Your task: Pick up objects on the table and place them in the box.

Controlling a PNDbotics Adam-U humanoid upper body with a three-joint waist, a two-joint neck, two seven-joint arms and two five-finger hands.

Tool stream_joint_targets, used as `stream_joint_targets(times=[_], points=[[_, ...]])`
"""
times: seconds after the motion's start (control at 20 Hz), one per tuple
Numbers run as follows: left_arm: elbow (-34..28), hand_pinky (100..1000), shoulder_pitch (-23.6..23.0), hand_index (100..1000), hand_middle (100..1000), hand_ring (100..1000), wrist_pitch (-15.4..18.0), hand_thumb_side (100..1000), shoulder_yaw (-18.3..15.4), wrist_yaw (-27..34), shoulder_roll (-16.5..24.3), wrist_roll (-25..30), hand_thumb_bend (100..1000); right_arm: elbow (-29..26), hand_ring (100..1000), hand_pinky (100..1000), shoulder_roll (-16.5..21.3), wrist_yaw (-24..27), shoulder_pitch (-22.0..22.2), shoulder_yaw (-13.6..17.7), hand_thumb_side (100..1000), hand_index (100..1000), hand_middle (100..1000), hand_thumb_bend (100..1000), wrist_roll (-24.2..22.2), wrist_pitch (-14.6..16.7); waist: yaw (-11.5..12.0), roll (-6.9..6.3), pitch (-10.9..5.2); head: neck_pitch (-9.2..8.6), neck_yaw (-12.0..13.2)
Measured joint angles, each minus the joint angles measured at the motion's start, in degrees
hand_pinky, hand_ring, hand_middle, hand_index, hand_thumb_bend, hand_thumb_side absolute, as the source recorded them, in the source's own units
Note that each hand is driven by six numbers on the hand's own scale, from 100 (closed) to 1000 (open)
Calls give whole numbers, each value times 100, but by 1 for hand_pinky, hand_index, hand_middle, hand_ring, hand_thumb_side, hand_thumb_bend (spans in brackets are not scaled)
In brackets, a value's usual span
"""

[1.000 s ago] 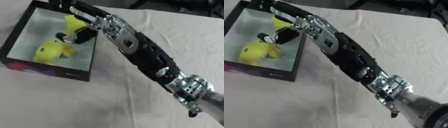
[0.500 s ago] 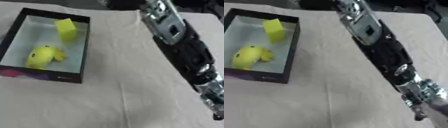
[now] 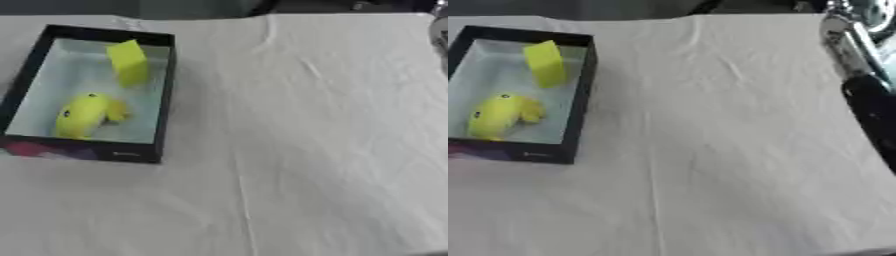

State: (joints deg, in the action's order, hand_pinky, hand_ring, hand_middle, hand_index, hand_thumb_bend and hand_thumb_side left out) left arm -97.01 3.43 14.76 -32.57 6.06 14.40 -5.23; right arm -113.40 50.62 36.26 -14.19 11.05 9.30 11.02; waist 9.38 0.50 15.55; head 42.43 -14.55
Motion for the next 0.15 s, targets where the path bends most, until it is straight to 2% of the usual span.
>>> stream_joint_targets(times=[0.15], points=[[-106, 742, -31, 715, 735, 531, 45, 588, -15, 9, 1, -72, 100, -12, 1000, 1000, -142, 37, 480, 202, 351, 920, 1000, 100, 135, 265, -156, -80, 0, 28, 208]])
